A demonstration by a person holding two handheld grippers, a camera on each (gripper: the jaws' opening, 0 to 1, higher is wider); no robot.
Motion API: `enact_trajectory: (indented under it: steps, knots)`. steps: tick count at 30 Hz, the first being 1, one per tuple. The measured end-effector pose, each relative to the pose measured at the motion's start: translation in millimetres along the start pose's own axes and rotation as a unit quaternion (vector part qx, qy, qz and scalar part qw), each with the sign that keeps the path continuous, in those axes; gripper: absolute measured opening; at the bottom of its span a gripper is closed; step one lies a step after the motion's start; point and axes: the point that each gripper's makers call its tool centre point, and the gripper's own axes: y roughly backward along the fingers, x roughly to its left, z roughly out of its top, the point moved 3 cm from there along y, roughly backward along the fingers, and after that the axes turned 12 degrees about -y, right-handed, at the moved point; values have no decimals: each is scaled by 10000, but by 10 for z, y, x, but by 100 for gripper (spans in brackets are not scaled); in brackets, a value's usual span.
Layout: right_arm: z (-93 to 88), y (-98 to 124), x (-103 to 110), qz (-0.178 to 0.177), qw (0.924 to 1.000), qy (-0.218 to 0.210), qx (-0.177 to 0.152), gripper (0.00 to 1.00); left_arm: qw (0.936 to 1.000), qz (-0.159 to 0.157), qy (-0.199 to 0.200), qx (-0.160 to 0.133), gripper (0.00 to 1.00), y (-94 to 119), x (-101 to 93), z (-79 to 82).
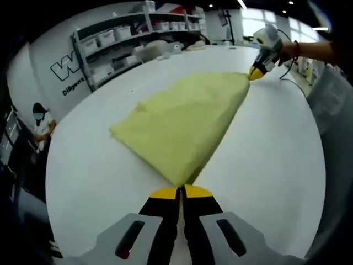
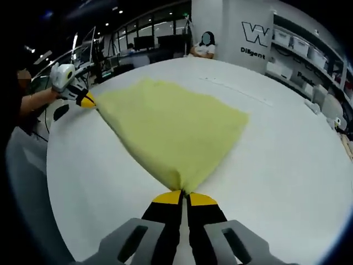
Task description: Fold the garment on the visible template until the final outline fits inside the template.
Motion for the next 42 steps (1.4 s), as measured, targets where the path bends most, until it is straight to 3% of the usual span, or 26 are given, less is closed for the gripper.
enact_trajectory:
  steps: [20, 42]
  knots:
    - [-162, 147, 142, 91, 9999, -7, 86, 0, 9999, -68, 90, -12, 0, 191, -244, -109]
    - [-294, 209, 232, 45, 9998, 50, 177, 0, 9997, -122, 198, -57, 0, 261, -370, -181]
